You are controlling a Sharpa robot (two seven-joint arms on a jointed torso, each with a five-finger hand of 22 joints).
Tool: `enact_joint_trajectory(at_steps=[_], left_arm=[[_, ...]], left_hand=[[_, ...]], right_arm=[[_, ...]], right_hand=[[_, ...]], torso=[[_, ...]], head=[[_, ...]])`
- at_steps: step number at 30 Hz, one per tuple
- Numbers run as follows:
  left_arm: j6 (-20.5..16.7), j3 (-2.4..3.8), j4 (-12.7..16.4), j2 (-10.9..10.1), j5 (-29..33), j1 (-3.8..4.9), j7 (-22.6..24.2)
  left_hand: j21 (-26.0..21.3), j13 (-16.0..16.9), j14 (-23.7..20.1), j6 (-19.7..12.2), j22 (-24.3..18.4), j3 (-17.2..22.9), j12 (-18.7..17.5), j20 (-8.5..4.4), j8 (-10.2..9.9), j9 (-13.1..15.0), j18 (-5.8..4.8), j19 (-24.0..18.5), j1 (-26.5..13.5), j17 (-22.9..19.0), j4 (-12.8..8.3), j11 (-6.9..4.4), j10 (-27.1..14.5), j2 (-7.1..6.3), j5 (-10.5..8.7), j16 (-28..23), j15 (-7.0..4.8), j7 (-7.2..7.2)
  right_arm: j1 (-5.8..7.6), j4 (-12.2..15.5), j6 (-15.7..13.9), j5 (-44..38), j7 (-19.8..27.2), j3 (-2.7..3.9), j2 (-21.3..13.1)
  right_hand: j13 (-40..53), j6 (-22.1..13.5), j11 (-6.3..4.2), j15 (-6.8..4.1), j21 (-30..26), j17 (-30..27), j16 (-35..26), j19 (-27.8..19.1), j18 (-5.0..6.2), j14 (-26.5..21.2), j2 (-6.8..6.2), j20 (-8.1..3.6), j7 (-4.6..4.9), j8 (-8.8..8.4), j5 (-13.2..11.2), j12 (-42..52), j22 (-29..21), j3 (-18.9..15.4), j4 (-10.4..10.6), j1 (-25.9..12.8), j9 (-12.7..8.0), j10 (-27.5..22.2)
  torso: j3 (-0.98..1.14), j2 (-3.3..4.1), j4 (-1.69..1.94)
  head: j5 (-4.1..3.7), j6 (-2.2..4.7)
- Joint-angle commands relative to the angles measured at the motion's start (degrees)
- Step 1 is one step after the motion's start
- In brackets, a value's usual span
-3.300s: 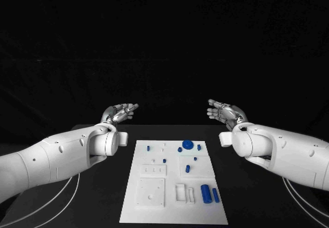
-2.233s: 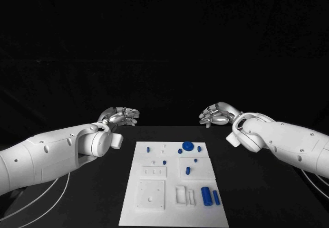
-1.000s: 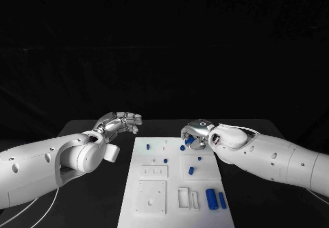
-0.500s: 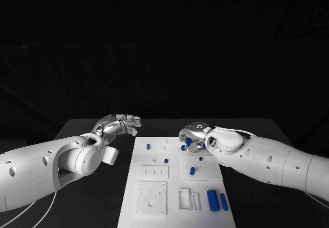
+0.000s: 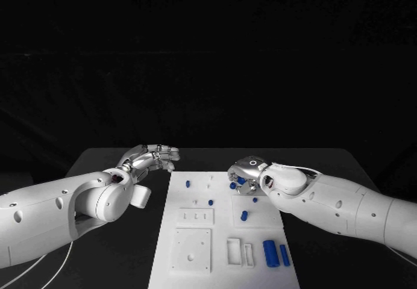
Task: Assemble the parts on the task board
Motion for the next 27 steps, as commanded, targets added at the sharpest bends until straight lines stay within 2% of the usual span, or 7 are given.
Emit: enact_joint_trajectory(at_steps=[1,9,16,23,27], left_arm=[[1.0,0.06,0.0,0.1,-0.2,0.14,0.2],[1.0,0.06,-0.2,0.4,-0.2,0.14,0.2],[1.0,0.05,-0.4,0.3,-0.2,0.13,0.2],[1.0,0.05,-0.4,0.3,-0.2,0.13,0.1],[1.0,0.05,-0.4,0.4,-0.2,0.13,0.2]], left_hand=[[0.2,-0.1,-0.5,0.3,1.0,0.1,-0.2,0.09,-0.3,-0.1,1.16,-0.4,-0.6,-0.1,0.1,-0.03,-0.4,-0.08,-0.16,-0.4,0.06,0.13],[0.2,-0.1,-0.5,0.3,1.0,0.1,-0.3,0.09,-0.3,-0.1,1.17,-0.4,-0.7,-0.1,0.2,-0.01,-0.5,-0.06,-0.16,-0.4,0.07,0.13],[0.2,-0.1,-0.5,0.3,1.0,0.1,-0.3,0.10,-0.3,-0.1,1.18,-0.4,-0.7,-0.1,0.2,-0.01,-0.5,-0.05,-0.16,-0.4,0.07,0.14],[0.2,-0.1,-0.5,0.3,1.0,0.2,-0.3,0.10,-0.3,-0.1,1.19,-0.4,-0.7,-0.1,0.2,-0.01,-0.5,-0.06,-0.15,-0.4,0.07,0.14],[0.2,-0.1,-0.5,0.3,1.0,0.2,-0.3,0.10,-0.3,-0.1,1.20,-0.4,-0.7,-0.1,0.2,-0.01,-0.5,-0.05,-0.14,-0.4,0.07,0.13]], right_arm=[[-0.08,-0.1,0.7,-1.6,-0.4,-0.01,0.0],[-0.14,0.0,0.8,-1.5,-0.4,-0.01,0.2],[-0.17,0.1,1.0,-1.5,-0.3,-0.01,0.4],[-0.20,0.1,1.5,-1.4,-0.4,-0.01,0.5],[-0.20,0.1,1.9,-1.5,-0.7,-0.01,0.5]], right_hand=[[-0.1,0.1,-0.11,0.72,0.3,-0.1,0.4,0.3,3.66,-0.8,-0.45,-0.25,0.16,-0.16,-0.3,0.0,1.1,0.5,0.0,-0.1,-0.1,-0.1],[-0.1,0.4,-0.26,0.58,0.7,-0.5,0.8,0.6,3.66,-0.9,-0.39,-0.14,0.08,-0.04,-0.7,0.1,1.1,1.0,0.3,-0.5,-0.1,0.3],[-0.1,0.6,-0.34,0.49,1.0,-0.8,1.0,0.7,3.66,-0.9,-0.28,-0.05,0.00,0.03,-0.9,0.2,1.1,1.2,0.4,-0.8,0.0,0.6],[0.1,1.2,-0.62,0.23,1.4,-1.2,1.4,0.9,3.66,-1.0,0.12,0.10,-0.24,0.27,-1.6,0.4,1.1,1.8,0.7,-1.0,0.0,1.5],[0.3,1.9,-0.91,-0.05,1.7,-1.8,1.8,0.8,3.66,-1.1,0.41,0.17,-0.53,0.52,-3.1,0.5,1.1,3.0,1.3,-1.2,0.1,2.4]], torso=[[-0.10,0.40,0.17],[-0.22,0.79,0.07],[-0.17,1.00,0.25],[-0.14,1.30,0.13],[-0.14,1.39,0.04]], head=[[-0.05,-0.25],[-0.17,-0.17],[-0.15,-0.15],[-0.04,-0.14],[0.04,-0.10]])
